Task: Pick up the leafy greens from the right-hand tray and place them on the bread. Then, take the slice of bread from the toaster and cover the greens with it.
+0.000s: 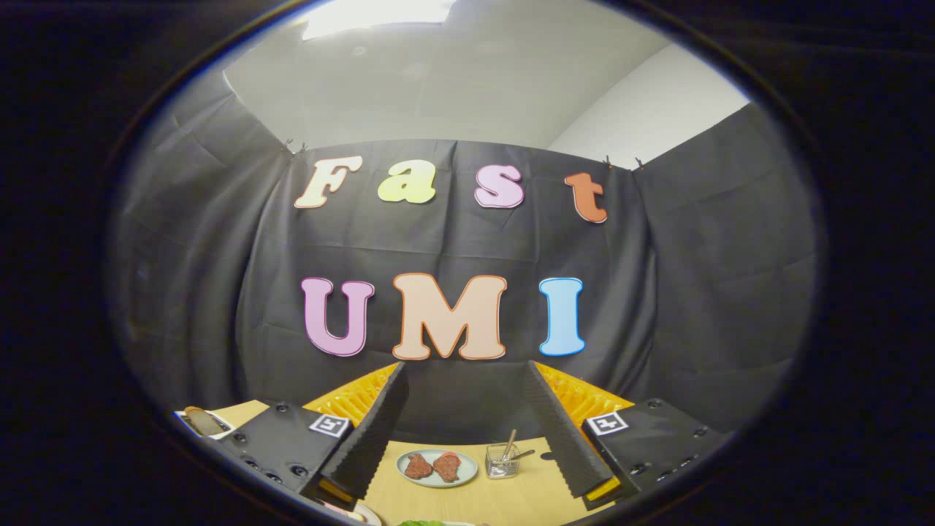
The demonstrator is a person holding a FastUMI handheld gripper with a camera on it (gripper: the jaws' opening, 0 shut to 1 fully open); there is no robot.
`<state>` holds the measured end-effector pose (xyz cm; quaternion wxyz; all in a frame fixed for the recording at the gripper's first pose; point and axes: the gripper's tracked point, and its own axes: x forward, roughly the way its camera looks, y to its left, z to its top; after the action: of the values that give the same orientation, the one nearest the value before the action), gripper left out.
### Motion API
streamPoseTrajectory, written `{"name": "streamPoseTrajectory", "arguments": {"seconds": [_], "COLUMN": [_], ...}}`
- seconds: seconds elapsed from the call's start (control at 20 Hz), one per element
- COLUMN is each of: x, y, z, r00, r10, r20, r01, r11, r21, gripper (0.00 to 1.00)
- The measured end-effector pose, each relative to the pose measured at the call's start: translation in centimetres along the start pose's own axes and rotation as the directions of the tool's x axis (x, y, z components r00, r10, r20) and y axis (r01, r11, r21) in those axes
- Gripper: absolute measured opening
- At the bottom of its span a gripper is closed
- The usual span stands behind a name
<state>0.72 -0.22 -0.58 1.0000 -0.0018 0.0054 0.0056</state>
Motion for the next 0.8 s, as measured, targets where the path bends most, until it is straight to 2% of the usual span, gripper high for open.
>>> {"name": "streamPoseTrajectory", "arguments": {"seconds": [0.4, 0.8], "x": [-0.6, 0.0], "y": [0.4, 1.7], "z": [-0.7, -3.9], "r00": [1.000, 0.988], "r10": [0.012, 0.131], "r20": [-0.010, -0.085], "r01": [-0.012, -0.134], "r11": [1.000, 0.991], "r21": [-0.012, -0.022], "gripper": [1.00, 1.00]}}
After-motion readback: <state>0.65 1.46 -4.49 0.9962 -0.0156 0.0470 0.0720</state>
